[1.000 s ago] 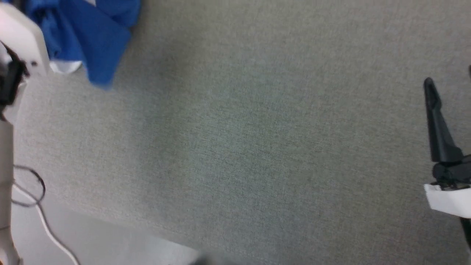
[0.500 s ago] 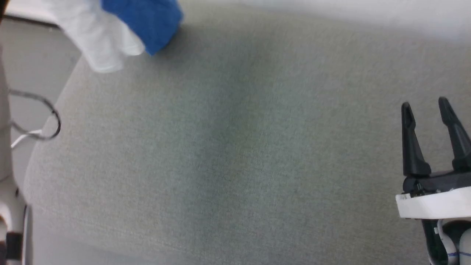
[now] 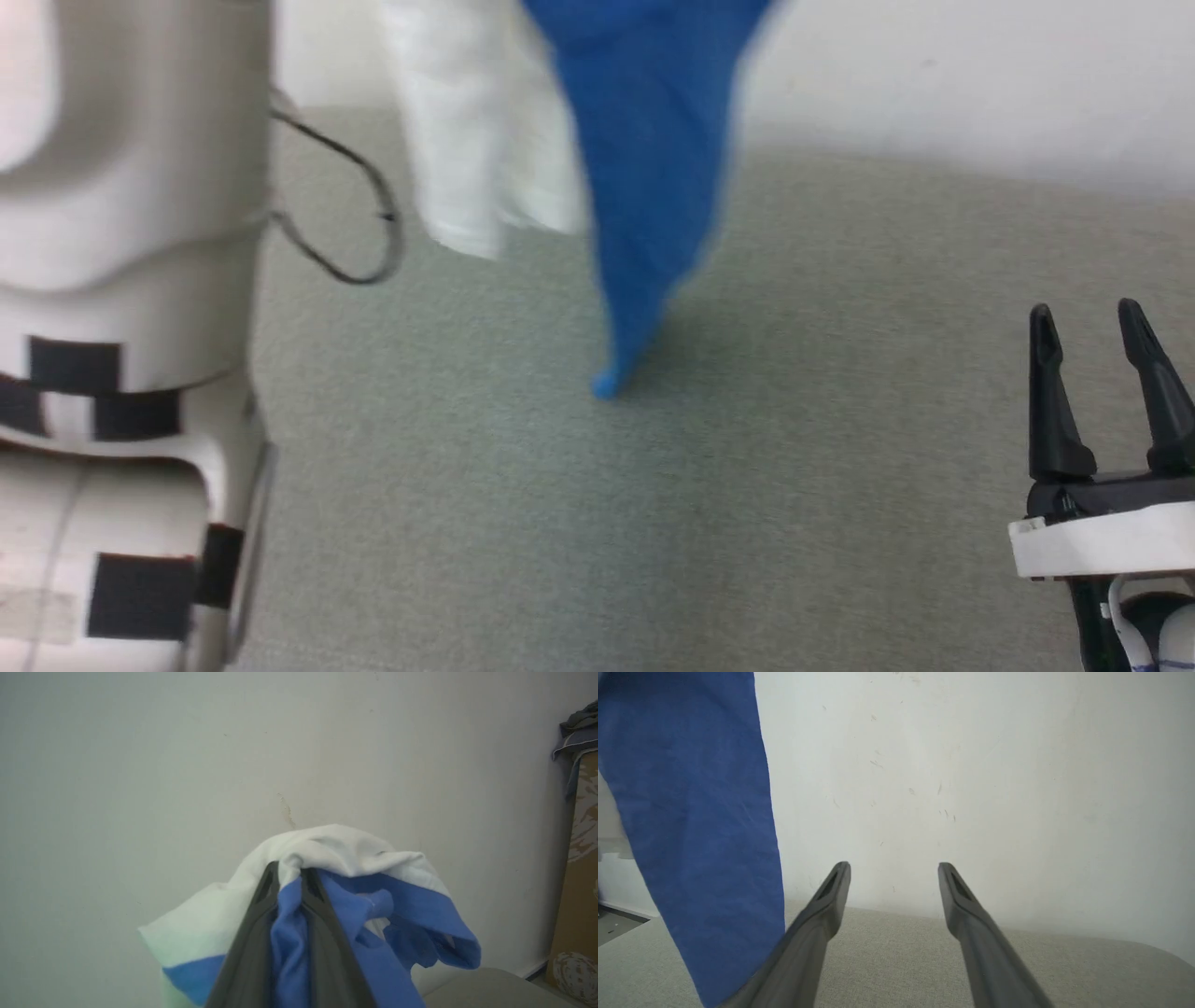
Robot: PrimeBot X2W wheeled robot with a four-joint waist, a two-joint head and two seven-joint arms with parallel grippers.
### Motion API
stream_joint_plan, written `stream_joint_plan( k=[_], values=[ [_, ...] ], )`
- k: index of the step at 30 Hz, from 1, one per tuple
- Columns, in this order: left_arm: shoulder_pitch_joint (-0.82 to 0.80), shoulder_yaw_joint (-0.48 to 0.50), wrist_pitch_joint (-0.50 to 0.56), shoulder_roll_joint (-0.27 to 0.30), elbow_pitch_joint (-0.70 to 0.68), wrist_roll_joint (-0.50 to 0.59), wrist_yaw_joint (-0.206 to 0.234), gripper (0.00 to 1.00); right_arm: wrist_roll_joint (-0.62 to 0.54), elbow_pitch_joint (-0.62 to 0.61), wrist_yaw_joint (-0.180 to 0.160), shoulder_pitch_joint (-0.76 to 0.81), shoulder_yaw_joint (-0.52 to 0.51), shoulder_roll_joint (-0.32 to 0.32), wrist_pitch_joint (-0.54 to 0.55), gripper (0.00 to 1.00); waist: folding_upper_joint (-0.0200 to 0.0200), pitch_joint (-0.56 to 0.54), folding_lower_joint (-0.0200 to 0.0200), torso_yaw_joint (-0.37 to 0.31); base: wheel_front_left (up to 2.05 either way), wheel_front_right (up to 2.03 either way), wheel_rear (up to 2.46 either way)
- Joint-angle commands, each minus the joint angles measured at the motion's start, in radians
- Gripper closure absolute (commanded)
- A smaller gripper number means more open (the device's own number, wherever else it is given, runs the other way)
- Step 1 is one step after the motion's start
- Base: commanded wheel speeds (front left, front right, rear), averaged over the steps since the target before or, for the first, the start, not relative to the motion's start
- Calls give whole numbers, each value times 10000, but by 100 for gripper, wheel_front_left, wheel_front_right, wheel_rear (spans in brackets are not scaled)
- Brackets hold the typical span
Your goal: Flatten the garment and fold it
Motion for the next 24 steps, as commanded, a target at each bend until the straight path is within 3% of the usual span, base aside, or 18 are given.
stream_joint_plan(
  k=[1, 10, 14, 19, 24],
  values=[
    [-80, -92, 12, -140, 66, -116, -28, 100, 30, 20, -21, 86, -49, 35, -61, 0, 0, -207, 1, -366, 0, 0, 0],
    [1787, -1186, -526, -886, 307, -866, -37, 100, 121, -31, -21, 28, -349, 38, -37, 0, 0, -37, 1, -1168, 0, 0, 0],
    [3586, -2438, -1166, -985, 229, -596, 76, 100, 161, -76, -21, 15, -260, 38, 33, 0, 0, 149, 1, -1512, 0, 0, 0],
    [6107, -3608, -2167, -1024, 779, -654, 709, 100, 196, -26, -21, -121, -75, 38, 92, 0, 0, 481, 1, -1890, 0, 0, 0],
    [7435, -4763, -3145, -1029, 1808, -837, 1423, 100, 202, 0, -21, -256, -23, 39, 152, 0, 0, 843, 1, -2086, 0, 0, 0]
  ],
)
